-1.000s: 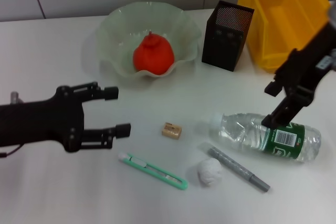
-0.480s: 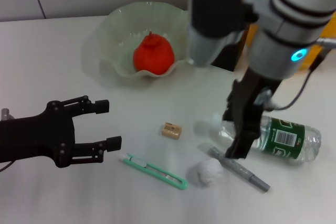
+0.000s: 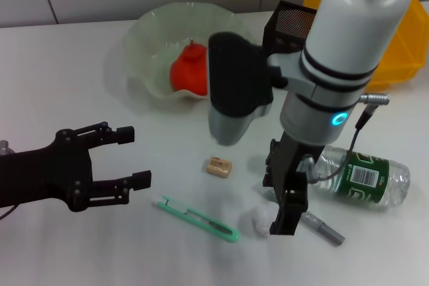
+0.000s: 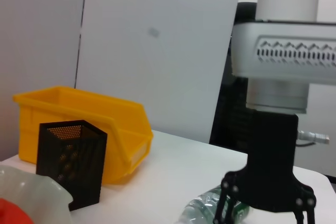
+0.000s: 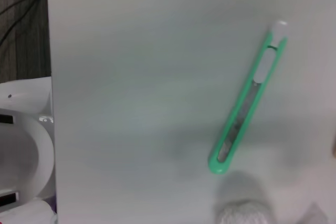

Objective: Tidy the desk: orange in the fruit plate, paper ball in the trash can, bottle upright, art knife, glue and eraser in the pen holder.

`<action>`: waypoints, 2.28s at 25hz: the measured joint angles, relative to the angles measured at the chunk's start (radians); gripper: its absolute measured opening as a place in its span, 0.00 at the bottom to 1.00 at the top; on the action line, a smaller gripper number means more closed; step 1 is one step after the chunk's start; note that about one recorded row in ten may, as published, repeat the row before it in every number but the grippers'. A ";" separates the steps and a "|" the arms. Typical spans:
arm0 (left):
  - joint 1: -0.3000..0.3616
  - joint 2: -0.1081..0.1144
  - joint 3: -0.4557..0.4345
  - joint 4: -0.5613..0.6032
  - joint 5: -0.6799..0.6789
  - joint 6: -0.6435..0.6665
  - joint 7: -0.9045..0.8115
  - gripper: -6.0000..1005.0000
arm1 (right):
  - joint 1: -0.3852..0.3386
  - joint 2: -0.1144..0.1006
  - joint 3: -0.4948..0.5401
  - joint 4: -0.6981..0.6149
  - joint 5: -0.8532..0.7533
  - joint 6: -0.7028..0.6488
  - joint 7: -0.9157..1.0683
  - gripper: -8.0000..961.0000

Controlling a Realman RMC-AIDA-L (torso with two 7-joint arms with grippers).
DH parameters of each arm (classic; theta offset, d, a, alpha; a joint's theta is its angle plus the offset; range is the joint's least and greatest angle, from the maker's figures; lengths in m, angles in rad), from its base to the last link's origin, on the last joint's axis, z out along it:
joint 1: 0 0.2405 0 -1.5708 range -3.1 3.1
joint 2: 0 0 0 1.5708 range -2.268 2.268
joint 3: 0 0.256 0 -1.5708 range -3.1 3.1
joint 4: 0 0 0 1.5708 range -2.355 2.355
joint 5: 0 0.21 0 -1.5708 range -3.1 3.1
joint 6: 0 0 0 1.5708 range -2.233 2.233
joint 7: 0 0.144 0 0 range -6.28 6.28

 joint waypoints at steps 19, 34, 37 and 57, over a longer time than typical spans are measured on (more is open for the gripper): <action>-0.007 0.002 -0.021 -0.013 0.001 -0.015 0.009 0.83 | -0.003 0.002 -0.110 0.093 0.024 0.119 0.014 0.72; -0.004 0.001 -0.021 -0.013 0.003 -0.018 0.009 0.83 | 0.003 0.002 -0.158 0.132 0.037 0.155 0.016 0.68; -0.004 0.000 -0.021 -0.013 0.003 -0.018 0.009 0.83 | 0.002 0.002 -0.154 0.131 0.037 0.157 0.017 0.59; 0.001 0.000 -0.021 -0.016 0.003 -0.018 0.015 0.82 | -0.071 -0.013 0.178 -0.239 -0.200 -0.091 0.011 0.36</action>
